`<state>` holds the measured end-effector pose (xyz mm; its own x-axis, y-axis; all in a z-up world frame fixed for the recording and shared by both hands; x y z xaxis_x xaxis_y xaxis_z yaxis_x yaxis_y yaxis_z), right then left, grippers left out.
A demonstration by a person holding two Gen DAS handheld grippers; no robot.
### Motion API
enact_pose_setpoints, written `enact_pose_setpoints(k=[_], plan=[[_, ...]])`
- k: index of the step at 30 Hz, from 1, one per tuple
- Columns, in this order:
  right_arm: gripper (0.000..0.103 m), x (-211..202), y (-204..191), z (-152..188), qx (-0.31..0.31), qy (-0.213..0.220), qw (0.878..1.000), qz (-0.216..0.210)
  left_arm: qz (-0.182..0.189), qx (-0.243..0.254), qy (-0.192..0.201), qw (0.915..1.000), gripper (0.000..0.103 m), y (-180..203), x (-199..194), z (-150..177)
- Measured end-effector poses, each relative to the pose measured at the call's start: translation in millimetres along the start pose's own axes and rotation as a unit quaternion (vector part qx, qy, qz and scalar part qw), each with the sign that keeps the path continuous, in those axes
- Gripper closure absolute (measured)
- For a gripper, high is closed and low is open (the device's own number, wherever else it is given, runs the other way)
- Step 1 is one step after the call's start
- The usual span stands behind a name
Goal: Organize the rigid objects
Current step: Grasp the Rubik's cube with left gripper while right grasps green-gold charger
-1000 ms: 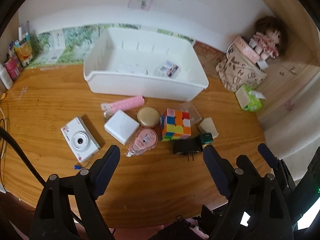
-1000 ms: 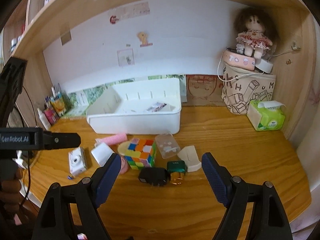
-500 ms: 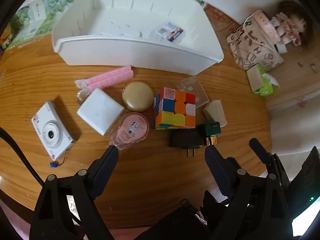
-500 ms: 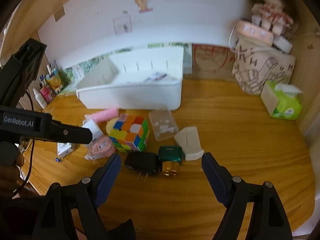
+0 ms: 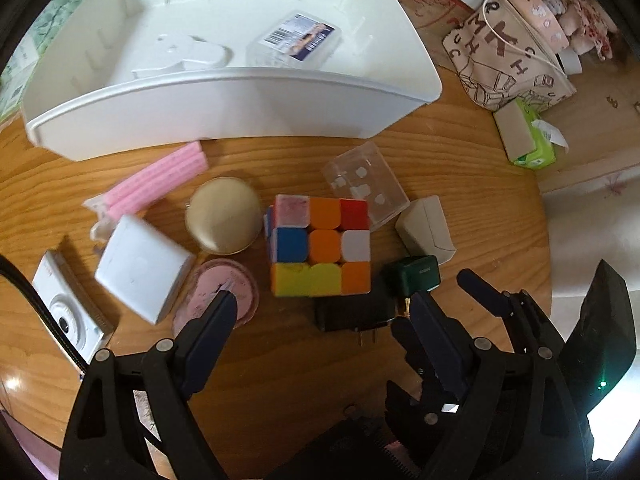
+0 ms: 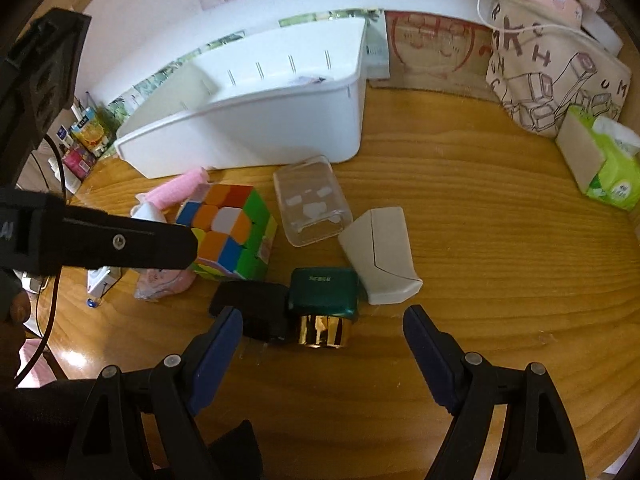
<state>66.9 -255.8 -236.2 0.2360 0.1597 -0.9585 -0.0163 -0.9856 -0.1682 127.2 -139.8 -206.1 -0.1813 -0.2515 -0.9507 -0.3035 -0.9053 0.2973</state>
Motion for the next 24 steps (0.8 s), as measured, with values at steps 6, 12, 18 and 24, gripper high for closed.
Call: enact_pose_setpoints(k=[6, 12, 18, 24], plan=[[0.021, 9, 3, -4, -0.002, -0.016, 1.0, -0.003, 0.003, 0.01, -0.012, 0.9999, 0.013, 9, 11, -7], [0.03, 17, 3, -8, -0.006, -0.03, 0.999, -0.009, 0.004, 0.008, -0.02, 0.9998, 0.013, 12, 18, -10], [0.034, 20, -2, -13, -0.013, -0.03, 0.999, -0.02, 0.005, -0.006, -0.018, 0.9998, 0.014, 12, 23, -16], [0.042, 20, -5, -14, -0.017, -0.029, 0.999, -0.035, 0.003, -0.01, -0.021, 0.9997, 0.016, 13, 28, -20]])
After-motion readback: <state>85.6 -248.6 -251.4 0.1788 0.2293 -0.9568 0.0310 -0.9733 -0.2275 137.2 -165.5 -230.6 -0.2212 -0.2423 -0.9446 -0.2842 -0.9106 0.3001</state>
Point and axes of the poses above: each gripper's, at about its wrist camera, not at the fingertips, and x roughly the way its jaws point, y to its right, z to its underside, the point moved 6 cm from there along x, roughly the way its jaws point, and after that the axes turned 13 degrees about -y, right-handed, at the moved point
